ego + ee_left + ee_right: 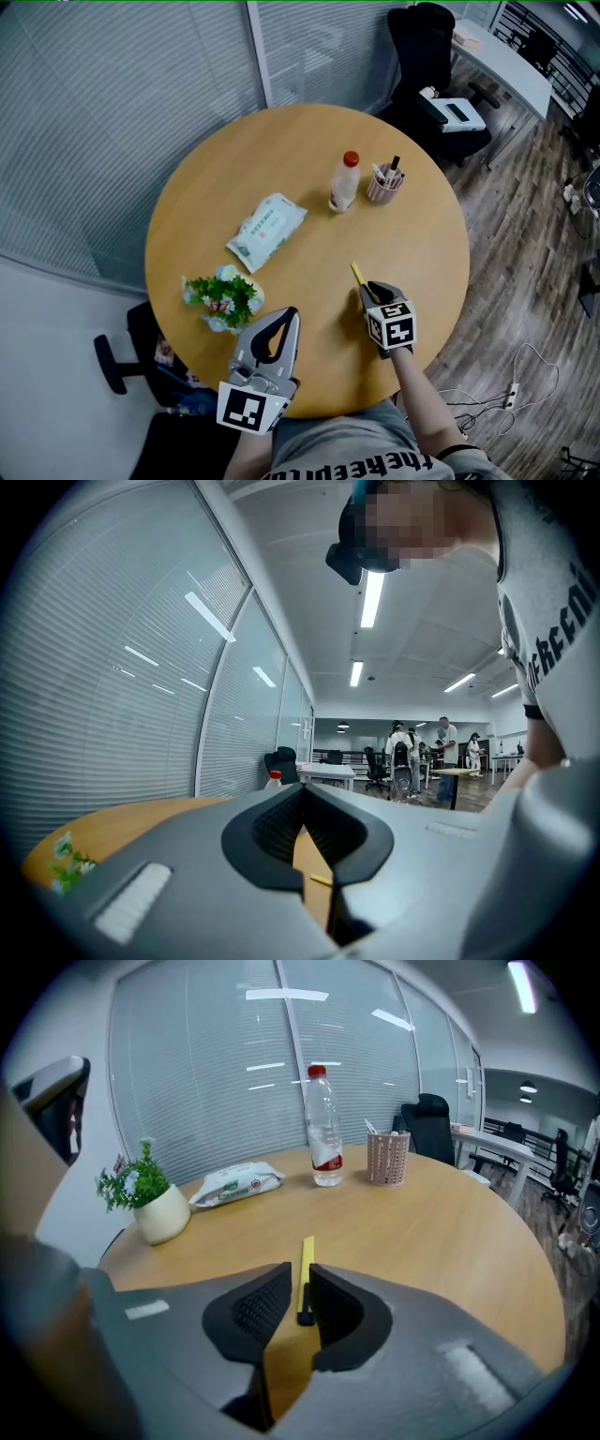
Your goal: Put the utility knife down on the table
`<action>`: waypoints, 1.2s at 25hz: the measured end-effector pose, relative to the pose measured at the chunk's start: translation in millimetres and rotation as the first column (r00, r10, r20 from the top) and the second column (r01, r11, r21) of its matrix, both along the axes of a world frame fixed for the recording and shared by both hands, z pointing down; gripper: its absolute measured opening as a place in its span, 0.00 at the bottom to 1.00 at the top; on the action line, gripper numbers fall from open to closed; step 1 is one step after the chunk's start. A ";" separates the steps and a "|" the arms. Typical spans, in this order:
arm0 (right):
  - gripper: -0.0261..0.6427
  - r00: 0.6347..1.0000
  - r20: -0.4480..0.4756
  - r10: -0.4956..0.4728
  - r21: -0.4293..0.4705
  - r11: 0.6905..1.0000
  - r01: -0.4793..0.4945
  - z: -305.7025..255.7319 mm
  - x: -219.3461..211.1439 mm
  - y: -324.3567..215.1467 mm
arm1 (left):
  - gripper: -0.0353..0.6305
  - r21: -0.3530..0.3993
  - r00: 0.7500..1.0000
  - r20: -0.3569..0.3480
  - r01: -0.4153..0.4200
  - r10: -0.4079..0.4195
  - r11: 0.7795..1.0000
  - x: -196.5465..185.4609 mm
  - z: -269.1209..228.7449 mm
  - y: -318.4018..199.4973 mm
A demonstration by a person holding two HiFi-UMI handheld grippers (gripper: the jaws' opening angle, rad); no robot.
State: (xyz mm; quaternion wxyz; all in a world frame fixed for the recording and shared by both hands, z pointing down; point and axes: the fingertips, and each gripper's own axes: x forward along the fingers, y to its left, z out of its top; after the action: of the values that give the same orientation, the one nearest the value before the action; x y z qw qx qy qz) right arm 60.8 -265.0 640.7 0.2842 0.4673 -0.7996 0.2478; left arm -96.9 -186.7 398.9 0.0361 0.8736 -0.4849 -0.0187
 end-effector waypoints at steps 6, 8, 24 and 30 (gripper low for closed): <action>0.04 0.995 0.091 -0.033 0.131 0.991 0.021 -46.0 -2.0 11.0 | 0.07 0.023 1.000 0.014 0.004 -0.005 1.000 6.1 -7.2 1.1; 0.04 0.992 0.126 -0.029 0.161 0.987 0.008 -60.3 0.0 15.7 | 0.07 0.030 1.000 0.016 0.007 -0.008 1.000 7.9 -9.3 1.7; 0.04 0.976 0.215 -0.031 0.342 0.939 -0.045 -139.6 27.9 56.7 | 0.07 0.079 1.000 0.024 0.007 -0.009 0.997 27.6 -27.1 20.1; 0.04 0.974 0.223 -0.039 0.406 0.912 -0.057 -166.4 37.9 73.0 | 0.07 0.099 1.000 0.030 0.001 -0.004 0.995 37.8 -33.2 29.2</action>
State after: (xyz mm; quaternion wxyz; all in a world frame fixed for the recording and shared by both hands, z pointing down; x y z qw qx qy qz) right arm 98.7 -192.0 474.3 0.0859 0.4887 -0.8587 0.1279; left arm -59.1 -157.5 365.7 -0.0145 0.8740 -0.4848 -0.0293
